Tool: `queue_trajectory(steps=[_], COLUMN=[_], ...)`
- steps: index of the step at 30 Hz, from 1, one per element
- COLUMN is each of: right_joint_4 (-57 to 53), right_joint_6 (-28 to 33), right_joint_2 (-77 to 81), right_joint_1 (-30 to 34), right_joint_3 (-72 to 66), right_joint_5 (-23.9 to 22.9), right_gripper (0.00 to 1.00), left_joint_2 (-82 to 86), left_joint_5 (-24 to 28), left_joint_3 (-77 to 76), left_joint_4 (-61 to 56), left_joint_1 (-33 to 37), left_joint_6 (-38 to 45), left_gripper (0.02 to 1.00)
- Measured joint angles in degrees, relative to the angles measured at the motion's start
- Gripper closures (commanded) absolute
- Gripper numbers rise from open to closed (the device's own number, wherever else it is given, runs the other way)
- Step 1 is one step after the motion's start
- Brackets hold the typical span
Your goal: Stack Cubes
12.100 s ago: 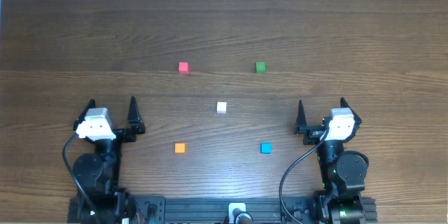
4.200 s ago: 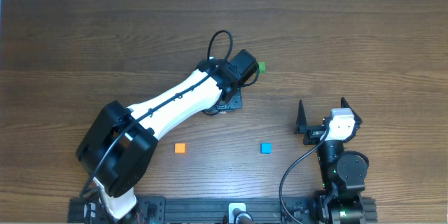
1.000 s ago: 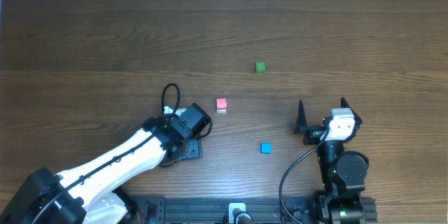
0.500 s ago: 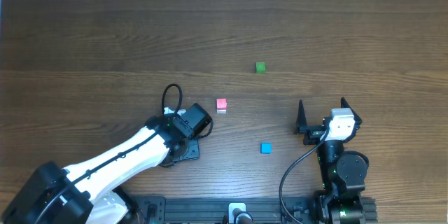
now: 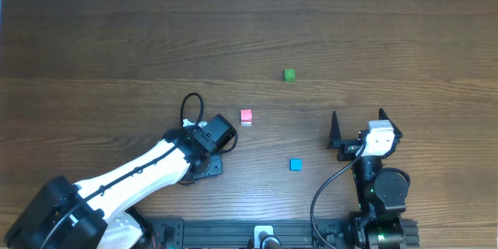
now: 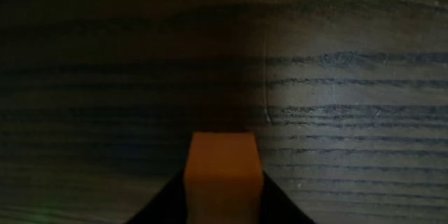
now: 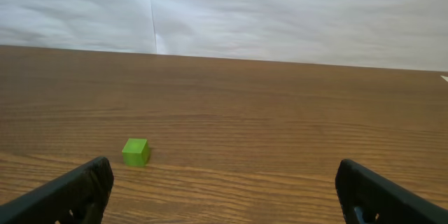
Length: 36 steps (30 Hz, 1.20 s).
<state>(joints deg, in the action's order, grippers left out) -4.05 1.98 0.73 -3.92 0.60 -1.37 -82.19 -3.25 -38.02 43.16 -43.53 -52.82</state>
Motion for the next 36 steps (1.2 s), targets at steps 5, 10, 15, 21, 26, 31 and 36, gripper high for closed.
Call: queue_trajectory(steps=[5, 10, 15, 21, 26, 31, 36], right_joint_4=[0.0, 0.0, 0.0, 0.0, 0.0, 0.0, 0.0], right_joint_6=[-0.02, -0.02, 0.0, -0.02, -0.02, 0.0, 0.0], right_joint_2=[0.0, 0.0, 0.0, 0.0, 0.0, 0.0, 0.0], right_joint_1=[0.0, 0.0, 0.0, 0.0, 0.02, 0.04, 0.04], right_joint_3=[0.0, 0.0, 0.0, 0.0, 0.0, 0.0, 0.0], right_joint_5=[-0.02, -0.02, 0.0, 0.0, 0.0, 0.0, 0.0], right_gripper=[0.007, 0.009, 0.009, 0.009, 0.007, 0.009, 0.009], left_joint_2=[0.0, 0.02, 0.02, -3.17, -10.75, -18.45, -22.84], left_joint_5=[0.04, 0.02, -0.66, -2.23, -2.86, -2.99, -2.54], left_joint_3=[0.0, -0.09, -6.71, -26.25, -36.46, -42.53, -44.94], left_joint_4=[-0.15, -0.68, 5.2, 12.85, 14.53, 14.93, 14.78], left_joint_1=[0.0, 0.0, 0.0, 0.24, 0.33, 0.33, 0.33], left_joint_6=[-0.15, -0.15, -0.35, -0.61, -0.48, 0.55, 1.64], left_gripper=[0.849, 0.923, 0.978, 0.978, 0.976, 0.978, 0.976])
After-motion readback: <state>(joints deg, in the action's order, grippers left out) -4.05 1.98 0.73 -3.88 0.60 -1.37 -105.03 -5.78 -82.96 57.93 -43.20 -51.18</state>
